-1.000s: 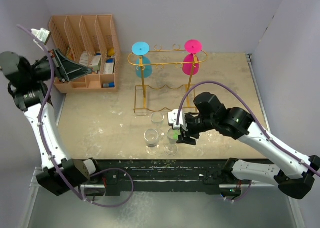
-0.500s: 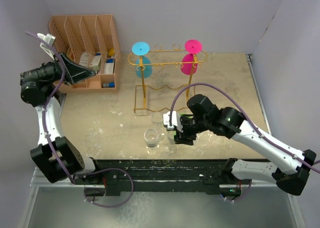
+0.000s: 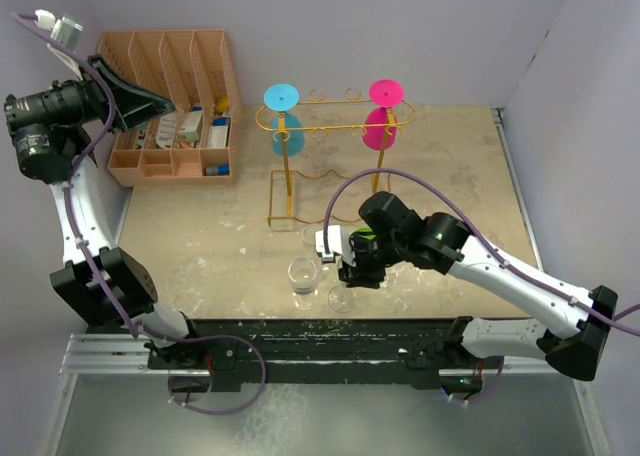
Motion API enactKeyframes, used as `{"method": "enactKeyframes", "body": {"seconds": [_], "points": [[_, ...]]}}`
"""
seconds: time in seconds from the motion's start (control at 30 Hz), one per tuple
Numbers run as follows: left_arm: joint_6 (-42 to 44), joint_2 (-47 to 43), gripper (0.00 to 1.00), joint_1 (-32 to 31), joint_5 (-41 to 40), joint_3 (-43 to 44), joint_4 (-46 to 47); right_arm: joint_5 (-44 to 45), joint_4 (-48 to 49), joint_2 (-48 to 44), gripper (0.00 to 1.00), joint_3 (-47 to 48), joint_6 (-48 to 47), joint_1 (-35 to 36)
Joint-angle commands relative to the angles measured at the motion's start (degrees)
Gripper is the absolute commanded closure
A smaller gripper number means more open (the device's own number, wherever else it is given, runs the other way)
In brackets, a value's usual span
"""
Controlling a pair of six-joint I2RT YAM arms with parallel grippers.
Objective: Place the wine glass upside down on the wine glass rack
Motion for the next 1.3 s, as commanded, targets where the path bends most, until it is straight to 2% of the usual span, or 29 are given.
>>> {"method": "enactKeyframes", "body": {"seconds": [0.0, 0.07, 0.1, 0.13, 0.17, 0.2, 0.23, 0.27, 0.3, 0.33, 0.37, 0.47, 0.57, 0.67, 0.8, 0.83, 0.87, 0.9, 0.93, 0.97, 1.13, 1.27], "points": [[-19.5, 5.4, 0.74, -0.9, 6.9, 9.9, 4.6, 0.5, -0.3, 1.0, 0.57, 1.8, 1.0, 0.5], [-13.9, 6.4, 0.74, -1.0, 4.9, 13.0, -2.1, 0.4, -0.5, 1.6, 0.64, 2.1, 1.1, 0.5], [-8.5, 6.0, 0.74, -1.1, 3.6, 13.9, -8.1, 0.3, -0.7, 1.8, 0.67, 2.3, 1.1, 0.5], [0.4, 4.9, 0.74, -1.1, 1.8, 14.3, -16.4, 0.2, -0.7, 2.0, 0.71, 2.4, 1.1, 0.5], [13.7, 3.2, 0.74, -1.4, -0.3, 14.7, -32.5, 0.2, -0.6, 2.3, 0.75, 2.5, 1.1, 0.5], [38.1, 1.4, 0.74, -1.7, -3.8, 17.3, -58.6, 0.2, -0.6, 2.5, 0.78, 2.7, 1.1, 0.5], [65.8, 1.7, 0.73, -2.5, -11.7, 26.7, -93.7, 0.2, -0.7, 2.7, 0.81, 2.9, 1.1, 0.5], [91.6, 5.3, 0.74, -7.4, -27.6, 47.4, -125.5, 0.2, -0.6, 3.1, 0.85, 3.1, 1.2, 0.5], [103.5, 8.8, 0.74, -16.1, -41.9, 57.5, -140.3, 0.0, -0.8, 3.2, 0.89, 3.3, 1.2, 0.5], [105.8, 10.4, 0.75, -20.0, -45.7, 59.4, -144.0, -0.2, -0.8, 3.4, 0.93, 3.5, 1.2, 0.5], [105.0, 10.7, 0.79, -20.4, -45.2, 57.3, -144.4, -0.3, -0.9, 3.4, 0.98, 3.6, 1.3, 0.5], [112.1, 6.8, 0.88, -21.9, -55.1, 45.2, -147.7, -0.2, -1.0, 3.0, 1.00, 4.0, 1.3, 0.6], [117.6, -3.0, 0.87, -22.0, -64.9, 30.5, -144.9, -1.3, -1.5, 1.7, 1.00, 4.5, 1.9, 0.7], [121.0, -10.2, 0.82, -22.0, -68.8, 26.0, -147.2, -2.4, -3.1, 0.6, 1.00, 6.0, 2.4, 0.7], [123.0, -13.7, 0.71, -22.0, -71.7, 25.5, -151.8, -4.2, -6.0, 0.1, 1.00, 10.2, 2.2, 0.7], [123.7, -14.1, 0.65, -22.0, -72.0, 25.4, -152.7, -4.6, -7.5, 0.2, 1.00, 11.5, 1.8, 0.7], [124.3, -14.4, 0.42, -22.0, -71.7, 25.4, -153.8, -4.1, -9.0, 0.3, 1.00, 13.9, 1.8, 0.9], [124.9, -14.9, 0.13, -22.0, -71.6, 24.9, -154.6, -3.4, -11.0, 0.3, 1.00, 15.7, 2.3, 1.2], [125.2, -15.4, 0.03, -22.0, -71.4, 24.1, -154.9, -2.7, -12.5, 0.3, 1.00, 17.5, 2.9, 1.4], [125.2, -16.0, 0.00, -21.9, -71.6, 23.2, -155.1, -2.1, -13.9, 0.3, 1.00, 19.7, 3.7, 1.7], [123.8, -18.8, 0.01, -22.0, -73.1, 19.8, -154.7, 4.0, -20.4, -0.1, 1.00, 28.8, 8.3, 3.4], [123.0, -20.5, 0.01, -21.9, -72.2, 17.8, -154.9, 8.8, -23.4, -1.1, 1.00, 30.1, 9.3, 3.7]]}}
